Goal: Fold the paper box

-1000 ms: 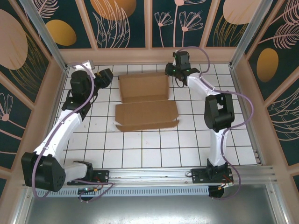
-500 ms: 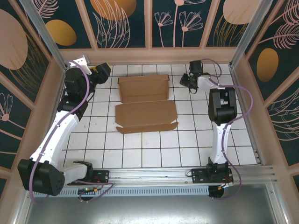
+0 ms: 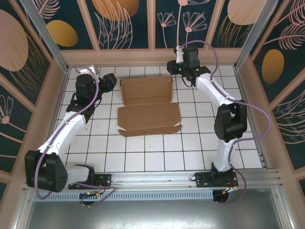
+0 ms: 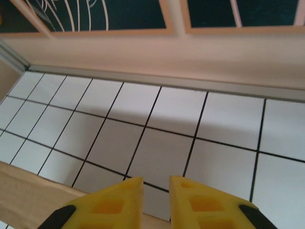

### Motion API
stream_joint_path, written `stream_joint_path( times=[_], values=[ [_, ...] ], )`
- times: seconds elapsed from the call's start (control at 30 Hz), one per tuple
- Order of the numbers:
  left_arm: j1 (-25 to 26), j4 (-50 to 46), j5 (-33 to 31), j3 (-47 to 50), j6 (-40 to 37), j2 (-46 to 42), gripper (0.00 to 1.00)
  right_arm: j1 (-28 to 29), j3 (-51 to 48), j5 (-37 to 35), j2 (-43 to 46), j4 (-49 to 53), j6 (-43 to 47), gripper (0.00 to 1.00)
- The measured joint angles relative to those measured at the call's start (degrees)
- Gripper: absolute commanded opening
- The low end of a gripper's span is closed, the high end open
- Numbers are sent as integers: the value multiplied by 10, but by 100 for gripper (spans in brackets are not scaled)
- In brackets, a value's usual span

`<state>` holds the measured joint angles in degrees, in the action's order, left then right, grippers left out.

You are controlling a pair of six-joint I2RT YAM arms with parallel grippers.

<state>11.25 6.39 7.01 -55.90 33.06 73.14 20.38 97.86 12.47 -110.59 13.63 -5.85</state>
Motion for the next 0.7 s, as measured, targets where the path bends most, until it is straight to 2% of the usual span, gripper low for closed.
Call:
stream_joint_path(
  times=[0.47,0.7],
  values=[
    [0,9,0,5,0,0,60,0,-41,22,-19,14,0,19],
    [0,9,0,5,0,0,60,-12,15,22,-71,10,-5,18]
  ],
)
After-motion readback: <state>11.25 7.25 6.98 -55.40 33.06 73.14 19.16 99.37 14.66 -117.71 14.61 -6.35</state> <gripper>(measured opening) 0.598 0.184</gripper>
